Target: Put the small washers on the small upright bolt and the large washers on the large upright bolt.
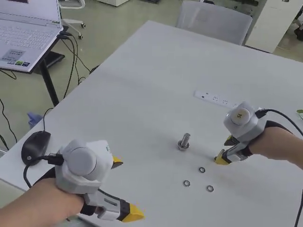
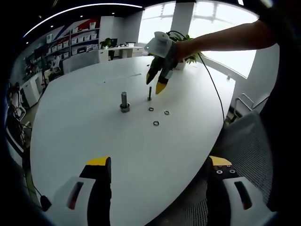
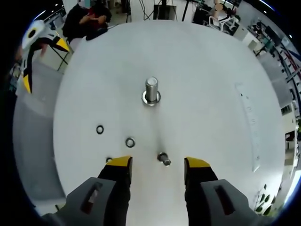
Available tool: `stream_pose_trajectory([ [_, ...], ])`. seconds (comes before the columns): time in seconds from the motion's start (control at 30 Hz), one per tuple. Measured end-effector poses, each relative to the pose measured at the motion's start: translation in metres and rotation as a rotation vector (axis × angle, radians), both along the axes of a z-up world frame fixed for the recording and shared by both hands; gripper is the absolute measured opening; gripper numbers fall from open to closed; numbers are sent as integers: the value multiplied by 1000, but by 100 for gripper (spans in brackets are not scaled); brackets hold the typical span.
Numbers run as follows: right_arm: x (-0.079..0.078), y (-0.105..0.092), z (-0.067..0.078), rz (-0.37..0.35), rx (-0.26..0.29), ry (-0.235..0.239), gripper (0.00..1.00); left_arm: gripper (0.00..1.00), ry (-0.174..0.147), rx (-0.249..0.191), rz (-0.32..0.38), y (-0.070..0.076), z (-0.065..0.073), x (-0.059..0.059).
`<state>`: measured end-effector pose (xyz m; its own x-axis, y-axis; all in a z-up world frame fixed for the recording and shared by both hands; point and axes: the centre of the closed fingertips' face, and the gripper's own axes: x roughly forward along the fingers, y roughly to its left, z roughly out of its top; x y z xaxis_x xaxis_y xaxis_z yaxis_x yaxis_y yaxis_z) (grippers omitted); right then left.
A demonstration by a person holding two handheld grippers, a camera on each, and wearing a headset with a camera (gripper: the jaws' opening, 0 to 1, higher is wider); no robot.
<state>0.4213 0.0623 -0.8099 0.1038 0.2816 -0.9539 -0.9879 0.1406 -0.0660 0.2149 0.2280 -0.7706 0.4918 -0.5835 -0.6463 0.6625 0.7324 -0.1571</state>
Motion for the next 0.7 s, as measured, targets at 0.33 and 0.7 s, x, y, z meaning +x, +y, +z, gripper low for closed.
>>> stream_pose_trajectory([
  [0.33, -10, 4, 5, -5, 6, -12, 49, 90, -11, -2, -11, 0, 5, -3],
  [0.7, -18, 10, 12, -48, 54, -15, 49, 97, -104, -13, -1, 5, 14, 9],
])
